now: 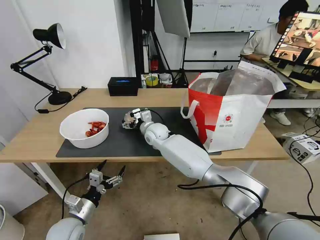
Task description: Pick up the trash from the table and place it into the takeout bag.
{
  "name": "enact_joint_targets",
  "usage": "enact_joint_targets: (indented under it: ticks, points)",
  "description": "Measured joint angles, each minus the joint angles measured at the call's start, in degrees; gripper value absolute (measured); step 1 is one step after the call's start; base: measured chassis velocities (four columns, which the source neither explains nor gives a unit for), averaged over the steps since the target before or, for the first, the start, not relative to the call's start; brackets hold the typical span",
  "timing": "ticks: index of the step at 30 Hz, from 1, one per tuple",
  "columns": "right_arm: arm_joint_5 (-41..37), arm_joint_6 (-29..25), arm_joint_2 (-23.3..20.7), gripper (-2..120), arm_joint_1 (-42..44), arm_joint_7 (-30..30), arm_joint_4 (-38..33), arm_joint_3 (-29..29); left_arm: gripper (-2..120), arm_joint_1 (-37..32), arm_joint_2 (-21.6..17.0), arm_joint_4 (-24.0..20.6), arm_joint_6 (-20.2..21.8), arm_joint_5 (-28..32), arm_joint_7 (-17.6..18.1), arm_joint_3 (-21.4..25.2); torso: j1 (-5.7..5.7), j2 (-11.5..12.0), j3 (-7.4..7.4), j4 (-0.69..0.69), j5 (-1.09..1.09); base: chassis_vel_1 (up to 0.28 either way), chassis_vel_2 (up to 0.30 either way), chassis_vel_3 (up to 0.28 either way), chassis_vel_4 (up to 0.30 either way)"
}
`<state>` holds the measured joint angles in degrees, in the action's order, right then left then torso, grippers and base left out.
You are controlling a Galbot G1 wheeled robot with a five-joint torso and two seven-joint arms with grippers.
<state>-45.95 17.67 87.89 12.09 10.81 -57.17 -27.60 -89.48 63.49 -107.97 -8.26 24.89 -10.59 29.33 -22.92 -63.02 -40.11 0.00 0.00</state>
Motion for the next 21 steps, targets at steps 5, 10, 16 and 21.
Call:
enact_joint_targets:
  ticks: [5,10,16,21]
  points:
    - [0.0,0.4,0.2,100,0.4,-0.2,0.2,-0.1,100,-0.1,0.0,-0.2,0.0,0.0,0.0,0.1,0.00,0.0,0.00,0.00,0.00,0.000,0.000,0.000,0.000]
    - [-0.5,1.3,0.3,84,0.7,-0.2,0.5,0.1,100,-0.1,0.3,-0.2,0.0,-0.1,0.0,0.0,0.00,0.0,0.00,0.01,0.00,0.000,0.000,0.000,0.000]
    - [-1.7,1.7,-1.2,57,1.3,0.1,-1.3,0.2,100,0.4,0.2,0.0,-0.1,-0.2,0.0,-0.5,0.00,0.0,0.00,0.01,0.00,0.000,0.000,0.000,0.000]
    - [-3.0,1.7,-2.4,42,1.9,0.8,-3.0,0.2,100,0.6,0.0,0.1,-0.1,-0.2,0.0,-0.8,0.00,0.0,0.00,0.01,0.01,0.000,0.000,0.000,0.000]
